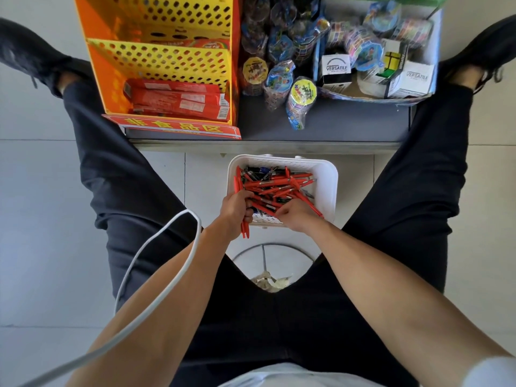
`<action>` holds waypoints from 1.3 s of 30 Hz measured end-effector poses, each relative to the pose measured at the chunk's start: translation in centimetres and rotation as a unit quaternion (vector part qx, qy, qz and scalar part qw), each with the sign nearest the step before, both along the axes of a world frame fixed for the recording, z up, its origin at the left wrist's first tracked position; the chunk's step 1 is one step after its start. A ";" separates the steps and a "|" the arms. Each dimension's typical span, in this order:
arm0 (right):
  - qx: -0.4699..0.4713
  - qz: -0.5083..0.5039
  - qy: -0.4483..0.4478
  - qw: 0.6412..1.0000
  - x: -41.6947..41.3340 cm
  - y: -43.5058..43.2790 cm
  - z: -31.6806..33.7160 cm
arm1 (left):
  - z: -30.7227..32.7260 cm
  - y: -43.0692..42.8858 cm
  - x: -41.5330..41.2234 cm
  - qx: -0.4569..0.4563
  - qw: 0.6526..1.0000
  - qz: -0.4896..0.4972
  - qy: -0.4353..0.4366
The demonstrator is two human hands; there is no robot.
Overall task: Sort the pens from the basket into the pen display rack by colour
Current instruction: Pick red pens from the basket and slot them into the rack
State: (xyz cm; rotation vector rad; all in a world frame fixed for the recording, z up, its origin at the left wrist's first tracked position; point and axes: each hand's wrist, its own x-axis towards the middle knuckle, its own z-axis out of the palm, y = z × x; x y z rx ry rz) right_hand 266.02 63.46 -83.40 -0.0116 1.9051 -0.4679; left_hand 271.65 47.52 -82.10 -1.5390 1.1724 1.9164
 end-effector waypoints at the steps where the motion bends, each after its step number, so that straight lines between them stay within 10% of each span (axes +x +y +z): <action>1: 0.000 0.001 -0.005 1.000 -0.1 0.1 0.3 | 0.1 0.1 0.0 0.000 1.000 -0.004 -0.001; 11: -0.024 -0.120 0.014 0.992 -0.2 1.5 1.2 | 0.8 0.8 -0.4 -0.020 0.999 -0.031 0.003; 17: -0.174 -0.364 -0.137 0.904 -0.7 2.2 2.5 | 0.4 1.3 -0.3 -0.061 0.997 -0.046 0.010; 22: -0.242 -0.268 -0.224 0.905 -0.4 1.7 3.1 | 1.0 1.3 -0.6 -0.051 0.996 -0.065 0.023; 26: -0.183 -0.255 -0.011 0.949 -0.5 1.7 2.2 | 0.6 1.2 -0.7 -0.048 0.998 -0.036 0.005; 29: -0.001 0.020 0.151 0.988 -1.0 2.9 0.7 | 0.7 1.4 -0.4 0.002 1.000 -0.017 0.006; 32: 0.123 0.193 0.096 0.969 -0.9 3.3 0.4 | 1.0 1.7 -0.5 -0.001 1.000 -0.020 0.007; 39: 0.108 0.089 0.012 0.990 -0.5 2.5 0.4 | 1.1 1.0 -0.8 -0.003 0.998 -0.056 -0.010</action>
